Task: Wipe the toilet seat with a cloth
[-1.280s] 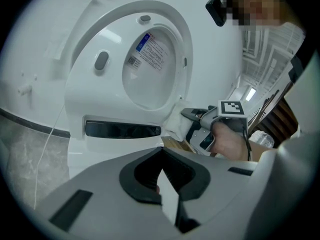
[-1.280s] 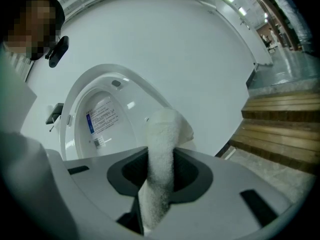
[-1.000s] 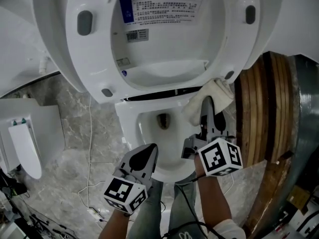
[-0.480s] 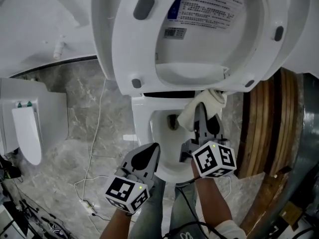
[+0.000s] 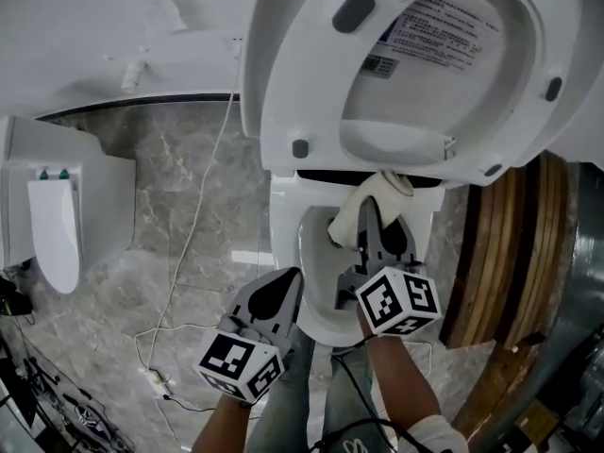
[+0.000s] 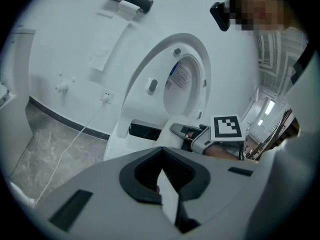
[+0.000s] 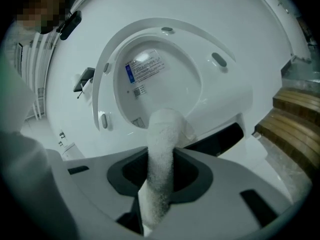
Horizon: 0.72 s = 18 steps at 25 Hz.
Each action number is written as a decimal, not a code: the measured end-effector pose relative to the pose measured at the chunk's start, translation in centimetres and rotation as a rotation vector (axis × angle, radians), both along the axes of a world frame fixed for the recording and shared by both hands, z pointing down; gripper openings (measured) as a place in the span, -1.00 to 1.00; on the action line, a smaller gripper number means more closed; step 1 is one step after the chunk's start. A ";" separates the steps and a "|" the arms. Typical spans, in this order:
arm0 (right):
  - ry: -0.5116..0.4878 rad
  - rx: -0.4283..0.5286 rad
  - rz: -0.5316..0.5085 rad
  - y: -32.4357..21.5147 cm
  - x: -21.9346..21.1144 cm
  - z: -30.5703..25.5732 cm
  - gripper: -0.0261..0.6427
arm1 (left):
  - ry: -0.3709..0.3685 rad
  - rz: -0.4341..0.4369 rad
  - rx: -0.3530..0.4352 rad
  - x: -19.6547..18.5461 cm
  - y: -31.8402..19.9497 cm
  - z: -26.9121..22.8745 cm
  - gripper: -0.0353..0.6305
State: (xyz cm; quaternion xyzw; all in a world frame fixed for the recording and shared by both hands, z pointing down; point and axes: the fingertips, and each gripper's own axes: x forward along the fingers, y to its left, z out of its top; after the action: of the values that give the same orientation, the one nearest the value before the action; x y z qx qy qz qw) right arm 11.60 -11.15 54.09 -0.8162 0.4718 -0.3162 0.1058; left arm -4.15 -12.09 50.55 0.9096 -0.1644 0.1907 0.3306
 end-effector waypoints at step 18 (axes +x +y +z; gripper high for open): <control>-0.016 -0.001 -0.130 -4.9 -5.1 -0.7 -0.62 | 0.019 -0.139 0.004 -3.8 -3.0 -0.8 -0.87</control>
State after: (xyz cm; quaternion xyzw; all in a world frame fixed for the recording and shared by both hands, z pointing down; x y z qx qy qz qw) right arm 6.47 -16.06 53.35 -0.7813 0.5229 -0.3291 0.0885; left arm -7.92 -15.06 49.77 0.8984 -0.2244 0.1584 0.3428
